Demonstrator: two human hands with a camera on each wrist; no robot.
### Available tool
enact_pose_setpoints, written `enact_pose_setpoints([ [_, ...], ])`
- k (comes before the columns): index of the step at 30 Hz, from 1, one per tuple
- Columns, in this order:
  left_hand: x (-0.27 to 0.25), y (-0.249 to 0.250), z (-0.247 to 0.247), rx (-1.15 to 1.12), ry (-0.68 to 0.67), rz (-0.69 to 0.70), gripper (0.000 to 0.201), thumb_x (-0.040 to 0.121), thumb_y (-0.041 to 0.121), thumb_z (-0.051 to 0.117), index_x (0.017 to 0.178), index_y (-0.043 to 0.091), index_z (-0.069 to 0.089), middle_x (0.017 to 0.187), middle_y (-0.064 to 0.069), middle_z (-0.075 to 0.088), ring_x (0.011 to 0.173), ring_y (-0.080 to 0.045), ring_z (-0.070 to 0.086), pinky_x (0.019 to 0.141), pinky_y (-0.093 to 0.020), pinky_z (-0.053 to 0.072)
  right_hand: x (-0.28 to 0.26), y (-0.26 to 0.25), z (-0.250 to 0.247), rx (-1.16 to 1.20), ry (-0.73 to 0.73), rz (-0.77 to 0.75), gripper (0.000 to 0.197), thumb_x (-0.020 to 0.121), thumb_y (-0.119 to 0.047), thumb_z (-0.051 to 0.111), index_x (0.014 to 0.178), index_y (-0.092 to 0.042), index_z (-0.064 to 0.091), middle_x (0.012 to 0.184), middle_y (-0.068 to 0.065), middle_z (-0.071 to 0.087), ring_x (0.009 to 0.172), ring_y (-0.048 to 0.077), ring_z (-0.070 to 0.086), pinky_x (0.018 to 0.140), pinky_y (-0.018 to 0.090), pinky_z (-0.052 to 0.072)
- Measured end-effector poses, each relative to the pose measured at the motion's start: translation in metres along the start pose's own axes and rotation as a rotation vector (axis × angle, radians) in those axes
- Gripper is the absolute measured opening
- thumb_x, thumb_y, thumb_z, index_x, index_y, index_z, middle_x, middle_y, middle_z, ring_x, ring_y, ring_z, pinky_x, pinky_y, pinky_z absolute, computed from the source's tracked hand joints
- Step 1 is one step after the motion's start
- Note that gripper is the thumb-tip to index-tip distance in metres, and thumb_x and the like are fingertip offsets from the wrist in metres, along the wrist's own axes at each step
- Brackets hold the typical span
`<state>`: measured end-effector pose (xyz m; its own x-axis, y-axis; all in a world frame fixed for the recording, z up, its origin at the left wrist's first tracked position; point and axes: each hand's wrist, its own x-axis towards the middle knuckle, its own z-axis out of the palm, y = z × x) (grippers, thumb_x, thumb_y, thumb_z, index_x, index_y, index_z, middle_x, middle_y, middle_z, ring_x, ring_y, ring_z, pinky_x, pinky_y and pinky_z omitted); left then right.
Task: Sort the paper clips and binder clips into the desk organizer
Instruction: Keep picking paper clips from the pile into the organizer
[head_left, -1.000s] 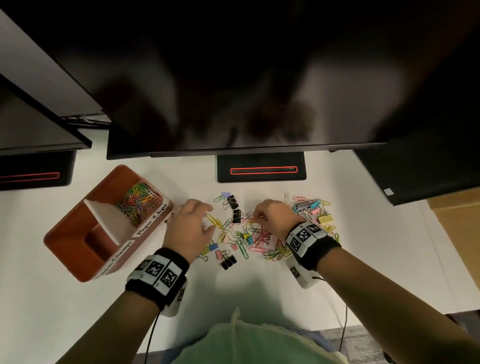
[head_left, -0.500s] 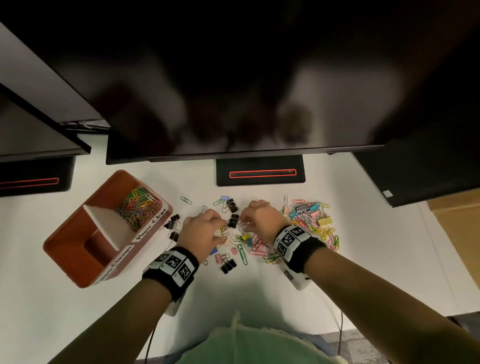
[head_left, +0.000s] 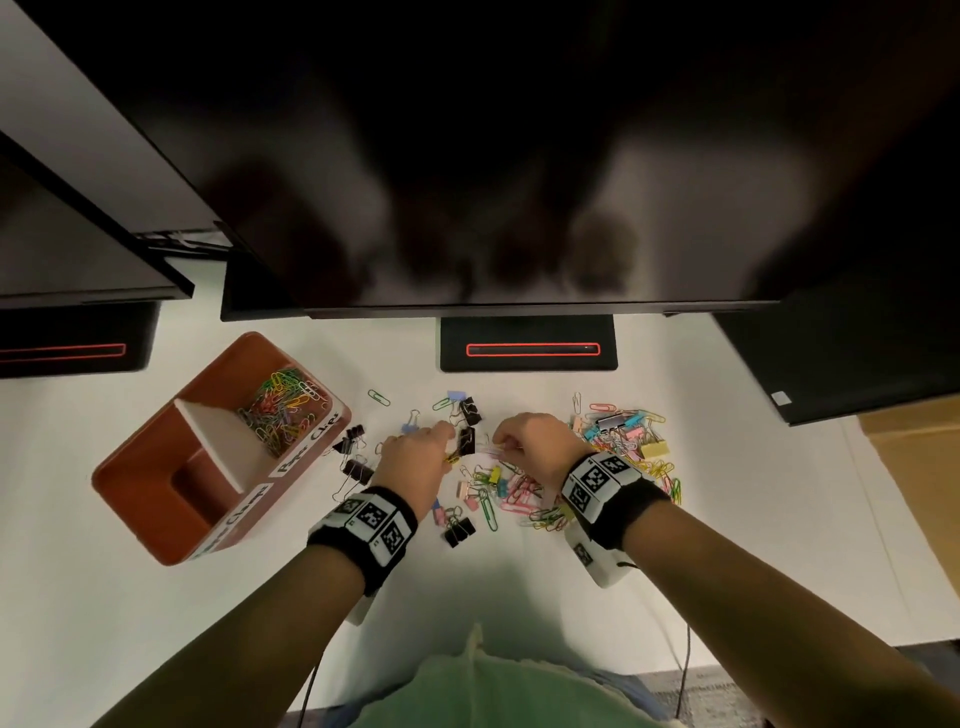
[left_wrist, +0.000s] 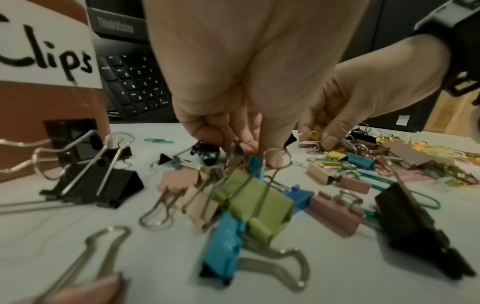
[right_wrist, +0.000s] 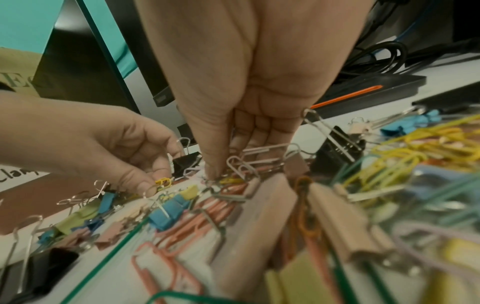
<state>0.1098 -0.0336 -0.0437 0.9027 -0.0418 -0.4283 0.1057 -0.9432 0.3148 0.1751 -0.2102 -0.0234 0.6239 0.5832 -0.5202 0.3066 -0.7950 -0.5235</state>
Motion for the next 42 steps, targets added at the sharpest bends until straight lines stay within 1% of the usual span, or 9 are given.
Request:
enact_pose_setpoints([
  [8,0.006,0.004,0.0,0.09,-0.129,-0.029,0.017,0.09,0.013,0.054,0.106,0.007,0.055,0.109,-0.009,0.053,0.091,-0.026,0.059,0.081,-0.039,0.051,-0.017,0.003,-0.013,0.007,0.086,-0.043,0.025,0.093,-0.016,0.051,0.115,-0.012,0.061,0.116,0.007,0.063,0.104,0.021,0.057,0.085,0.02,0.036],
  [16,0.0,0.005,-0.001,0.177,-0.125,0.049,0.019,0.088,0.003,0.05,0.107,0.003,0.05,0.108,-0.014,0.056,0.093,-0.03,0.06,0.077,-0.036,0.049,-0.026,-0.025,-0.027,0.084,0.251,-0.135,0.024,0.091,-0.014,0.055,0.113,-0.009,0.064,0.111,0.01,0.065,0.1,0.023,0.061,0.093,0.03,0.048],
  [20,-0.016,-0.001,-0.015,-0.096,-0.028,0.03,0.015,0.091,0.013,0.05,0.101,0.004,0.056,0.099,-0.013,0.059,0.088,-0.028,0.059,0.076,-0.033,0.048,-0.018,-0.051,-0.033,0.086,0.319,-0.213,0.023,0.088,-0.015,0.059,0.109,-0.008,0.065,0.107,0.011,0.066,0.094,0.023,0.063,0.087,0.027,0.048],
  [25,-0.063,-0.026,-0.068,-0.474,0.237,-0.025,0.003,0.087,0.014,0.06,0.089,0.012,0.06,0.074,0.004,0.058,0.064,-0.009,0.056,0.054,-0.011,0.04,0.011,-0.106,-0.04,0.117,0.366,-0.342,0.018,0.084,-0.015,0.064,0.101,-0.009,0.069,0.094,0.009,0.067,0.083,0.018,0.061,0.079,0.025,0.047],
  [28,-0.09,-0.057,-0.106,-0.675,0.36,-0.127,0.002,0.086,0.017,0.062,0.085,0.017,0.06,0.075,0.006,0.063,0.069,-0.007,0.058,0.06,-0.01,0.043,0.036,-0.151,-0.039,0.133,0.374,-0.402,0.018,0.083,-0.015,0.065,0.1,-0.011,0.069,0.093,0.008,0.067,0.08,0.013,0.055,0.077,0.02,0.041],
  [33,-0.102,-0.12,-0.139,-0.832,0.547,-0.336,0.011,0.08,0.018,0.068,0.075,0.024,0.06,0.075,0.001,0.064,0.073,-0.019,0.061,0.077,-0.036,0.051,0.08,-0.219,-0.022,0.211,0.321,-0.396,0.025,0.084,-0.015,0.064,0.109,-0.009,0.065,0.103,0.011,0.066,0.092,0.02,0.061,0.086,0.027,0.048],
  [36,-0.097,-0.141,-0.139,-0.9,0.518,-0.416,0.011,0.076,0.016,0.073,0.08,0.019,0.063,0.079,-0.003,0.066,0.075,-0.024,0.065,0.085,-0.047,0.054,0.098,-0.236,-0.009,0.186,0.224,-0.318,0.034,0.087,-0.019,0.061,0.118,-0.008,0.059,0.112,0.015,0.067,0.104,0.026,0.062,0.095,0.033,0.047],
  [39,-0.092,-0.141,-0.131,-0.864,0.473,-0.448,0.026,0.078,0.014,0.072,0.102,0.011,0.063,0.097,-0.001,0.066,0.089,-0.013,0.062,0.093,-0.031,0.049,0.094,-0.227,-0.007,0.201,0.239,-0.325,0.03,0.091,-0.02,0.055,0.119,-0.012,0.059,0.114,0.011,0.067,0.103,0.022,0.062,0.094,0.03,0.048],
  [42,-0.094,-0.122,-0.13,-0.808,0.484,-0.371,0.026,0.083,0.018,0.066,0.109,0.019,0.06,0.106,0.008,0.062,0.099,-0.006,0.058,0.087,-0.019,0.043,0.078,-0.191,-0.018,0.268,0.33,-0.317,0.022,0.092,-0.019,0.051,0.112,-0.017,0.061,0.11,0.003,0.066,0.088,0.012,0.061,0.084,0.023,0.048],
])
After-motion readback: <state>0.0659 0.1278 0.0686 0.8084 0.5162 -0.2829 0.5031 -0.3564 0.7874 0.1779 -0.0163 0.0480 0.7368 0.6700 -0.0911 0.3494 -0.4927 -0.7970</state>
